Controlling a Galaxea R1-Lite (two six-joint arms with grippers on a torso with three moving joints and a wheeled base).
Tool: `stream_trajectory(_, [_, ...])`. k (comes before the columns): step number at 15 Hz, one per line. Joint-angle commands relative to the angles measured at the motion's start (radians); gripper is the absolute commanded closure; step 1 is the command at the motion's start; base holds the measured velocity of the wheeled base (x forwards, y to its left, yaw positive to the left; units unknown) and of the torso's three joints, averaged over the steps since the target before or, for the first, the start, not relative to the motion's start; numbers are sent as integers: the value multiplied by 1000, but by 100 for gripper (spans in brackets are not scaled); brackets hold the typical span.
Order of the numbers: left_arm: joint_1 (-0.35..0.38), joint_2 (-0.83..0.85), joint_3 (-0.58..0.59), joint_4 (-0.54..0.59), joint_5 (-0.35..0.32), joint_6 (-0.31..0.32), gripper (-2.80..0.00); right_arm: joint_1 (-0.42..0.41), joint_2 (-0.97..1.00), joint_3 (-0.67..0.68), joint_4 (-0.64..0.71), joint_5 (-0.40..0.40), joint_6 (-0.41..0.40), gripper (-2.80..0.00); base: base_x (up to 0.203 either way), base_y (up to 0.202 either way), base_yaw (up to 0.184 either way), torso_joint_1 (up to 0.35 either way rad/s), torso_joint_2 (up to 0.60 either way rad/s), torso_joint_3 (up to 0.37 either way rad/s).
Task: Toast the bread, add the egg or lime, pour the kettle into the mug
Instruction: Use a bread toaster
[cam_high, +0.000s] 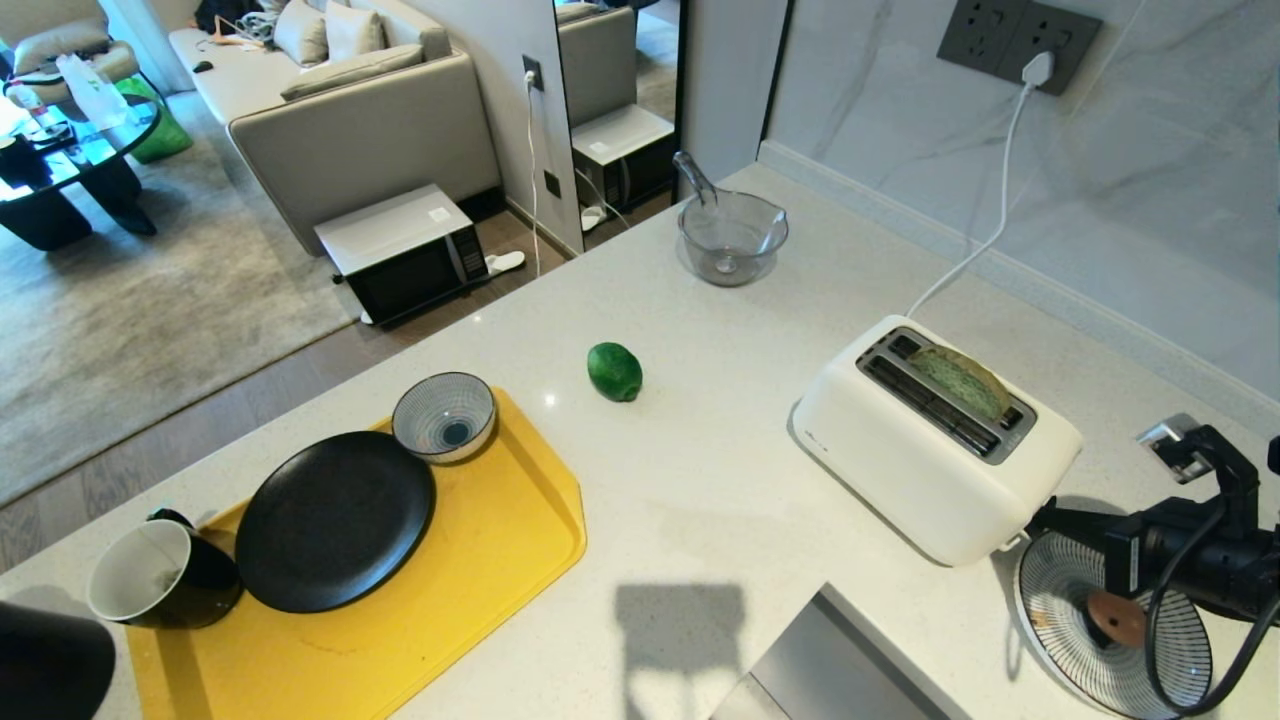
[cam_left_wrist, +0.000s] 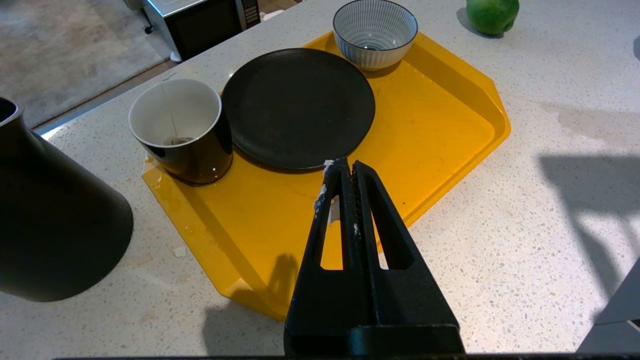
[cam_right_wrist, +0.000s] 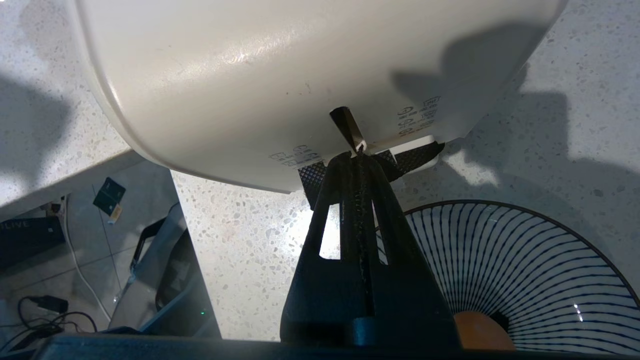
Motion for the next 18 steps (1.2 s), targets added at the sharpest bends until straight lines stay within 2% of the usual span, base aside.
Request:
stream_trajectory(1, [0, -2, 17, -1, 0, -1, 0, 0, -2, -1, -4, 2, -2, 0, 0, 0, 0, 0, 0, 0])
stream_trajectory(10, [0, -2, 17, 0, 0, -1, 0, -3, -28, 4, -4, 2, -2, 0, 0, 0, 0, 0, 0, 0])
stream_trajectory(18, [0, -2, 17, -1, 0, -1, 0, -19, -203, 58, -1, -7, -2, 0, 0, 0, 0, 0, 0, 0])
